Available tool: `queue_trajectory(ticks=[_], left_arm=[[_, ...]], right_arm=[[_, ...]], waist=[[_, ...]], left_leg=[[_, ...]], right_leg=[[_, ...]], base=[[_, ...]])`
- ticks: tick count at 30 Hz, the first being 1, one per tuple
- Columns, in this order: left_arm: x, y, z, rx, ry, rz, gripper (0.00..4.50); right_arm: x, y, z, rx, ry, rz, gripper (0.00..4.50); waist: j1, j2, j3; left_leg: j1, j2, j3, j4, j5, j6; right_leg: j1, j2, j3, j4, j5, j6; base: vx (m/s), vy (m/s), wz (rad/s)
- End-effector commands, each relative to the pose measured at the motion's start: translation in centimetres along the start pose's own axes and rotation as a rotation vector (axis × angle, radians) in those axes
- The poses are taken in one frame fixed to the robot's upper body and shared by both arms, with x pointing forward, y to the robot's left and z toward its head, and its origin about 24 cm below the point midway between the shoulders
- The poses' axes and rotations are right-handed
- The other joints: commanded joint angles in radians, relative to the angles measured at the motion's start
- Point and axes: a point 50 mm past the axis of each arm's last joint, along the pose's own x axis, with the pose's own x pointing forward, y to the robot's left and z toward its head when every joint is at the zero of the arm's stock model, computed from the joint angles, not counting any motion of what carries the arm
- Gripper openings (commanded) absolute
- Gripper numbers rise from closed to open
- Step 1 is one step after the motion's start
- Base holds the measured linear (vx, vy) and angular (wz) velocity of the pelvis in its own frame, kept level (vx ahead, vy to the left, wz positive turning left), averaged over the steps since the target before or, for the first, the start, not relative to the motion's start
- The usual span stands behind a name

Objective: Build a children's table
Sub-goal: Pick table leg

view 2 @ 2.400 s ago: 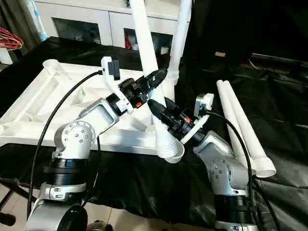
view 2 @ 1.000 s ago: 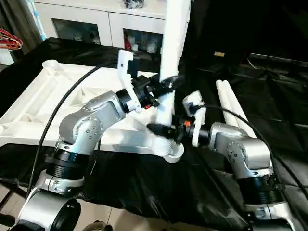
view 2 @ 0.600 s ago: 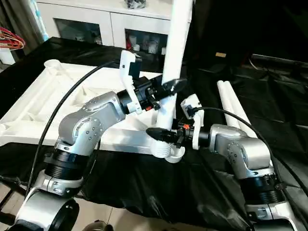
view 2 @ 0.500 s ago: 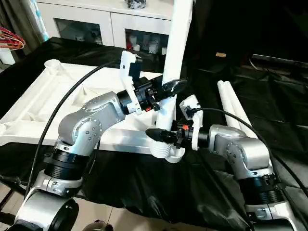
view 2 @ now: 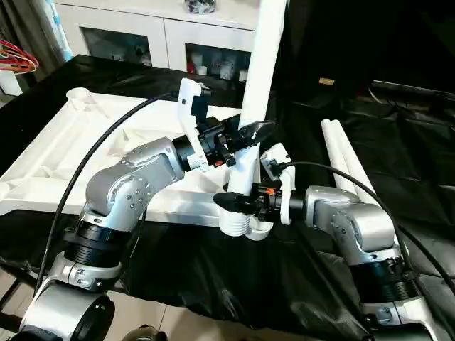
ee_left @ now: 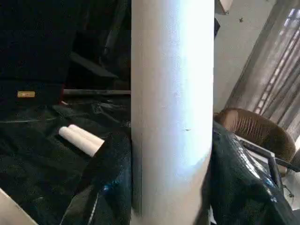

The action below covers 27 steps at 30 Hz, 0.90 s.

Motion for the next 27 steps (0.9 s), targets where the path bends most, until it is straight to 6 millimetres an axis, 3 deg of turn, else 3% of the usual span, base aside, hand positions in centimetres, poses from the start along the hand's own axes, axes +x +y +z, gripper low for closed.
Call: queue_trajectory(ticks=[1, 6, 11, 15, 16, 20, 21, 22, 27], left_arm=[[0.3, -0.2, 0.9, 0.02, -0.048, 0.013, 2.51], [0.1, 0.2, 1.6, 0.043, -0.102, 0.059, 2.75], [-0.9, 0.8, 4.4, 0.077, -0.318, 0.133, 2.75], [-1.8, 1.1, 3.9, 0.127, -0.267, 0.101, 2.75], [-2.3, 1.0, 3.1, 0.195, -0.187, 0.046, 2.75], [-4.4, 1.9, -1.5, 0.378, 0.165, -0.062, 2.75], [-4.7, 2.0, -2.1, 0.387, 0.198, -0.071, 2.75], [-5.7, 2.4, -3.8, 0.408, 0.302, -0.106, 2.75], [-7.7, 2.7, -7.4, 0.408, 0.51, -0.231, 2.75]], right_arm=[[-0.2, -0.5, -0.4, 0.007, -0.004, -0.055, 1.93], [-0.2, -0.7, -0.3, 0.003, -0.032, -0.084, 1.92], [-0.5, -1.7, 0.6, -0.01, -0.153, -0.215, 1.91], [-1.0, -2.5, 1.1, -0.034, -0.201, -0.324, 1.91], [-1.3, -2.8, 1.2, -0.053, -0.21, -0.36, 1.91], [-2.0, -2.8, 1.2, -0.11, -0.219, -0.414, 1.91], [-2.1, -2.8, 1.2, -0.113, -0.22, -0.417, 1.91], [-2.3, -2.6, 1.0, -0.125, -0.224, -0.427, 1.91], [-2.4, -2.5, 0.0, -0.162, -0.185, -0.451, 1.91]], waist=[[0.002, -0.011, -0.08], [0.002, -0.011, -0.082], [0.0, -0.011, -0.082], [-0.002, -0.012, -0.082], [-0.003, -0.018, -0.081], [-0.005, -0.002, -0.081], [-0.008, -0.003, -0.081], [-0.007, 0.001, -0.08], [-0.006, 0.005, -0.08]], left_leg=[[0.016, 0.037, -0.018, -0.059, -0.091, 0.035], [0.015, 0.037, -0.019, -0.059, -0.096, 0.032], [0.016, 0.038, -0.019, -0.06, -0.104, 0.028], [0.019, 0.038, -0.017, -0.061, -0.098, 0.026], [0.018, 0.036, -0.016, -0.061, -0.097, 0.025], [0.022, 0.037, -0.018, -0.064, -0.091, 0.016], [0.022, 0.037, -0.017, -0.066, -0.093, 0.015], [0.022, 0.035, -0.017, -0.067, -0.097, 0.013], [0.026, 0.039, -0.018, -0.073, -0.147, -0.019]], right_leg=[[0.06, -0.066, 0.045, -0.065, -0.157, -0.199], [0.063, -0.065, 0.044, -0.066, -0.141, -0.204], [0.062, -0.067, 0.044, -0.066, -0.139, -0.206], [0.057, -0.064, 0.044, -0.065, -0.157, -0.191], [0.058, -0.063, 0.043, -0.066, -0.162, -0.188], [0.052, -0.061, 0.046, -0.063, -0.174, -0.154], [0.052, -0.06, 0.047, -0.063, -0.172, -0.146], [0.051, -0.059, 0.047, -0.069, -0.172, -0.137], [0.051, -0.064, 0.047, -0.063, -0.161, -0.17]], base=[[0.0, 0.0, 0.0], [0.0, 0.0, 0.0], [0.0, 0.0, 0.0], [0.0, 0.0, 0.0], [0.0, 0.0, 0.0], [0.0, 0.0, 0.0], [0.0, 0.0, 0.0], [0.0, 0.0, 0.0], [0.0, 0.0, 0.0]])
